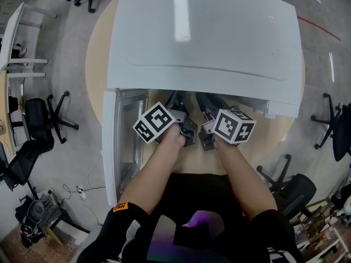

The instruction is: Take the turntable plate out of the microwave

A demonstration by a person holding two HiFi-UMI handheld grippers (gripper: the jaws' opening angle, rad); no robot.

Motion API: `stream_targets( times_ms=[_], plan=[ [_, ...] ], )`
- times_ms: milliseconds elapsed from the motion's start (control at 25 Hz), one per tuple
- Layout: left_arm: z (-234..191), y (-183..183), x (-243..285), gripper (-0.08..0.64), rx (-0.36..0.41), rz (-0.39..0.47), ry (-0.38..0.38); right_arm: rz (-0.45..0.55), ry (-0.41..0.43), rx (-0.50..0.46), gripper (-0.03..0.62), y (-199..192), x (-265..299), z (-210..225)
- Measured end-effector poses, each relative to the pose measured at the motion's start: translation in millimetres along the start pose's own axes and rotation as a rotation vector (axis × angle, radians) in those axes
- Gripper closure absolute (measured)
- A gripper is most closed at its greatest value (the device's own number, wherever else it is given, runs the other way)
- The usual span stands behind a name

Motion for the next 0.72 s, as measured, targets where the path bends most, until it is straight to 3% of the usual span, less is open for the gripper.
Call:
stream_targets(
  times_ms=[320, 640, 720],
  plan=[
    [2, 0, -1, 0.480, 0.003, -0.006, 0.001, 0.032, -0.003, 0.160, 0.574, -2, 1, 13],
    [4, -3, -2, 0.485, 0.007, -0.016, -0.004, 0.065, 0.006, 0.255, 0.572, 3, 5, 17],
    [5, -3, -2, 0.485, 0.013, -0.018, -0.008, 0.072, 0.022, 0.280, 0.523, 4, 7, 17]
  ],
)
Point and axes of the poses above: the fingertips, and each gripper's own axes: x forward along the fingers, z to its right, y out of its top, the point moved 2 cm from there along -x, backward along the fingers, and after that the axes turned 8 degrees about y, right-handed, at the moved point
